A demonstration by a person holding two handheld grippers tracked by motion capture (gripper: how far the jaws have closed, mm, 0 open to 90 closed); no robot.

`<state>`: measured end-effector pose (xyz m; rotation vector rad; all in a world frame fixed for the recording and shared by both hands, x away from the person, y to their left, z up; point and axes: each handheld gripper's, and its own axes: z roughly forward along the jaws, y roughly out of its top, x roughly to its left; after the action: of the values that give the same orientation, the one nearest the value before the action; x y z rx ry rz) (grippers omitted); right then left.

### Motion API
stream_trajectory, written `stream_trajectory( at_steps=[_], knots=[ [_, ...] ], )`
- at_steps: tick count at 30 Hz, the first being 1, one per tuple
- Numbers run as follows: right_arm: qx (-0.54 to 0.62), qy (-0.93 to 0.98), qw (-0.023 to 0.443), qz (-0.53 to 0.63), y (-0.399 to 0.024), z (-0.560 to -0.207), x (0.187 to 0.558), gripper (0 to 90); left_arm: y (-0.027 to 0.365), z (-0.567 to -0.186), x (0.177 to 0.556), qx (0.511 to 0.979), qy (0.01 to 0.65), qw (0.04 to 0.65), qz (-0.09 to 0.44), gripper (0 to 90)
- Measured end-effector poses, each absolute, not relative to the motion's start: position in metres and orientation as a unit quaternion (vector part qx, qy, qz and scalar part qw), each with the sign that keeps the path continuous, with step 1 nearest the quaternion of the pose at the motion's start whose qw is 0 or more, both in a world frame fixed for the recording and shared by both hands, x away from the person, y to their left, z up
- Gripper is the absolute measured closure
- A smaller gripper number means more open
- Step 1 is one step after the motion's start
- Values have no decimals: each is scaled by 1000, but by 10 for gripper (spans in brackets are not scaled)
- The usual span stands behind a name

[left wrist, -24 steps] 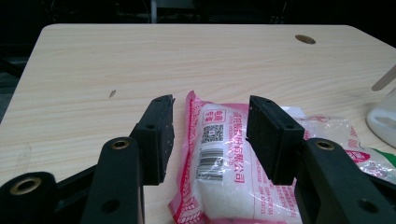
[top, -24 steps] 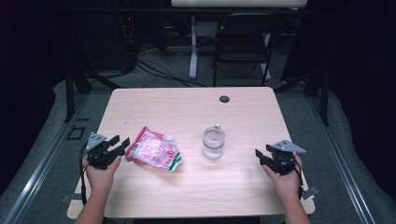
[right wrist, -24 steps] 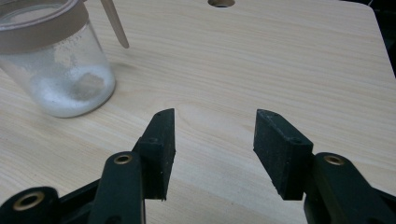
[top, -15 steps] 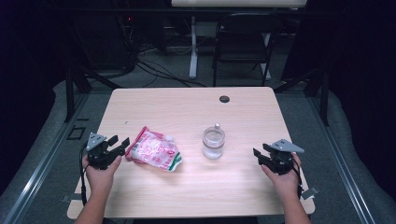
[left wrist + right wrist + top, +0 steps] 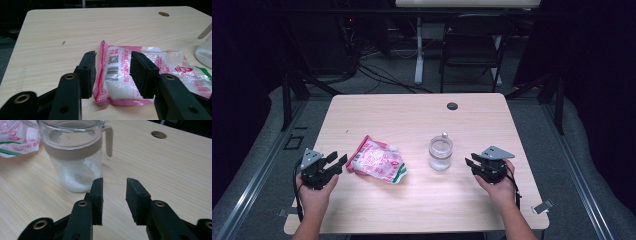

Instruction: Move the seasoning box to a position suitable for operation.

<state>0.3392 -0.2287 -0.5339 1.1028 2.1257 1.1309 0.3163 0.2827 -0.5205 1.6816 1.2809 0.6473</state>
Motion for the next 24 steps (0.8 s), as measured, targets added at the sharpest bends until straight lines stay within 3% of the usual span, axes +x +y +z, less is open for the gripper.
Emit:
stream_trajectory(
  at_steps=[17, 24],
  knots=[
    [415, 772, 233, 420, -222, -542, 364, 653, 286, -525, 312, 673, 526, 448, 264, 584],
    [412, 767, 246, 425, -218, -530, 375, 742, 285, -523, 310, 672, 522, 451, 269, 593]
  ],
)
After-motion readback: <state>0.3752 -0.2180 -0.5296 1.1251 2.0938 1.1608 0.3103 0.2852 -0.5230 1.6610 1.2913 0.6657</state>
